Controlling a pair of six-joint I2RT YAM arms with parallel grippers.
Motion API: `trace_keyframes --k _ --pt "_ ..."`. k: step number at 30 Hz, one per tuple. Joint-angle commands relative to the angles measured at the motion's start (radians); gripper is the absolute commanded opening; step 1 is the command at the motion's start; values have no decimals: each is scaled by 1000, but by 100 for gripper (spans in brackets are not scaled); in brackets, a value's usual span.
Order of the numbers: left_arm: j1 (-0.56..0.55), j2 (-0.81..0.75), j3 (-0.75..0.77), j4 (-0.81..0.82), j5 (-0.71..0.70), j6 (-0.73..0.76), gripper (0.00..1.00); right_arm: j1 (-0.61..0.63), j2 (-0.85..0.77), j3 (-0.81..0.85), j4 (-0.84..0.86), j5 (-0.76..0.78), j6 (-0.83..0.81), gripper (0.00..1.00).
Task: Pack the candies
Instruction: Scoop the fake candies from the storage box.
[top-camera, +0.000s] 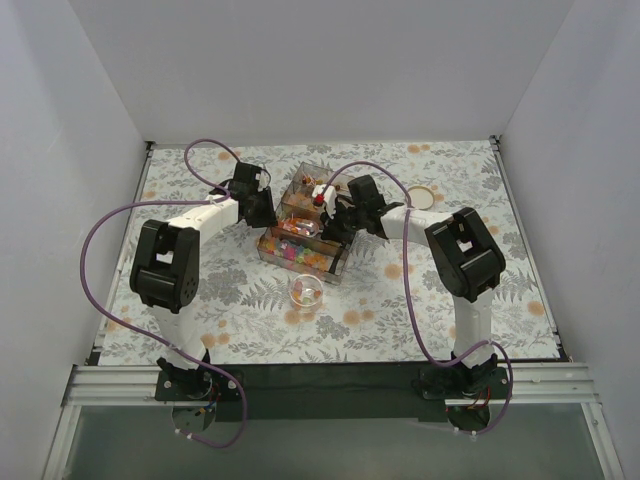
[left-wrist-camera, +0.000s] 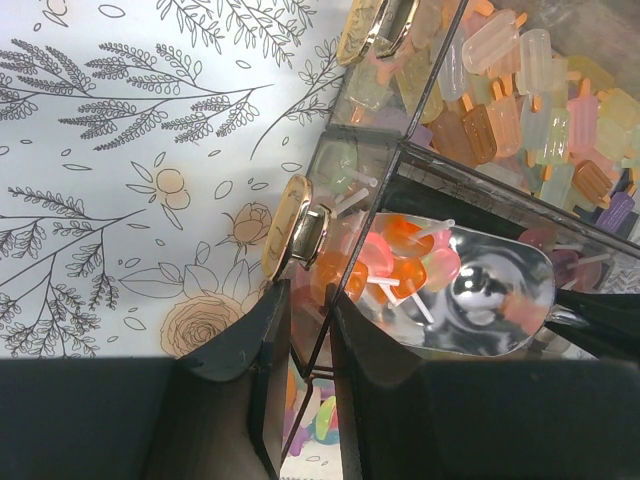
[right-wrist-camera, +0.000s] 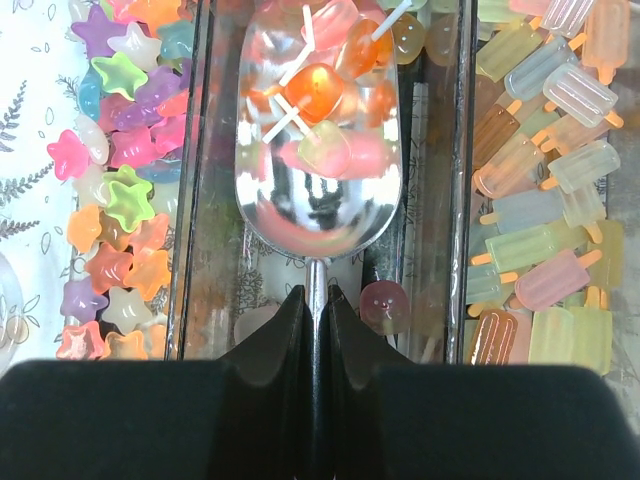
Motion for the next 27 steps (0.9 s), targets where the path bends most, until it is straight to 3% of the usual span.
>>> trace_keyframes --k 1,8,15,27 --pt "-27 -36 26 18 115 -69 9 32 -4 -11 -13 -131 19 1" --pt "-26 -41 40 17 122 -83 12 44 4 13 17 -149 57 1" --pt "9 -45 74 -3 71 -105 19 38 -73 -48 -45 -96 -26 1" --pt "28 -139 136 -39 40 -122 62 38 -30 42 -62 -111 -15 1"
